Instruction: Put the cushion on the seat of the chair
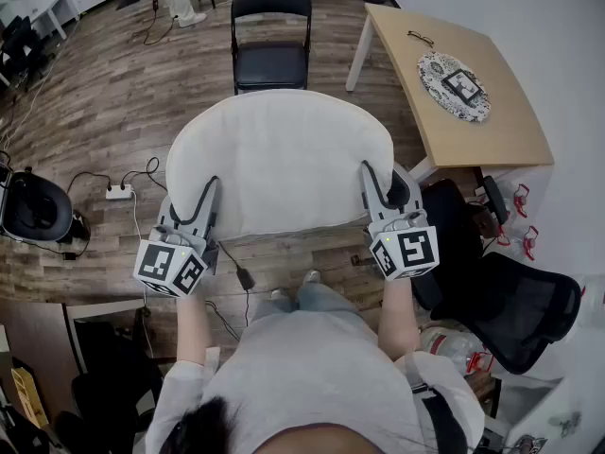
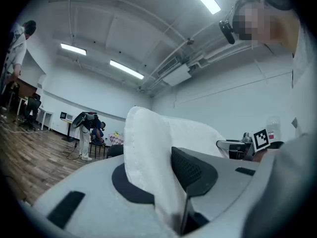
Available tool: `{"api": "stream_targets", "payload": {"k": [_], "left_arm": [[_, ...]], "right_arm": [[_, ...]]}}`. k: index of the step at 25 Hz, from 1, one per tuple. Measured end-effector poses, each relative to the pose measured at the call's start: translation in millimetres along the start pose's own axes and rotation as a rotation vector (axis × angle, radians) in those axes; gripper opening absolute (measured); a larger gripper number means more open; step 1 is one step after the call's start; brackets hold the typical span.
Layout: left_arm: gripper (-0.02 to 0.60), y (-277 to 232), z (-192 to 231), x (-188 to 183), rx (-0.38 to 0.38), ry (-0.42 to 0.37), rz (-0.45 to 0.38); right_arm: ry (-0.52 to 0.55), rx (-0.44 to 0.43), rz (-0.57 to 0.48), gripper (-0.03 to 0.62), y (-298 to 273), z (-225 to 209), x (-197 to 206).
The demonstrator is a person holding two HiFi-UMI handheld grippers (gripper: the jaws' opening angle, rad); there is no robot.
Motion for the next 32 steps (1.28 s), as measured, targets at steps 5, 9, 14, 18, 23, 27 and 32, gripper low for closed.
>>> {"api": "stream_targets", "payload": {"k": [5, 9, 14, 18, 23, 27, 32], "left_arm": [[0.104, 8.5, 1.5, 0.7, 0.0, 0.0, -0.007], [0.104, 16.0, 5.4, 0.4, 0.0, 0.005, -0.005], [0.104, 17.9, 6.1, 0.1, 0.005, 0.008, -0.008], [0.104, 20.4, 7.9, -0.4, 0.01, 0.006, -0.01], [0.104, 20.6, 13.1, 1.7, 0.017, 0.007, -0.007], [0.104, 5.5, 12.2, 9.8, 0.021, 0.013, 0.007], [0.104, -27.3, 27.4, 7.4, 0.011, 0.005, 0.004]], "right_arm": [[0.007, 0.0, -0.006, 0.083, 2.9, 7.6, -2.7], [0.009, 0.006, -0.004, 0.083, 5.2, 16.7, -4.7], [0.013, 0.013, -0.004, 0.083, 7.6, 20.0, -5.8], [0.019, 0.013, -0.007, 0.083, 8.8, 24.1, -7.1], [0.005, 0.017, -0.003, 0.083, 6.8, 27.1, -3.2], [-0.001, 0.016, 0.023, 0.083, -0.9, 13.1, 6.7], [-0.005, 0.009, 0.011, 0.084, -34.1, -6.9, 13.2]]}}
Point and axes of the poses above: the fingertips, and each gripper's own axes: y backward along the fingers, z to its left, x out of its underside, the point moved 3 cm from there along y, backward along the fingers, and after that the axes turned 1 degree about y, right-handed, at the moved point
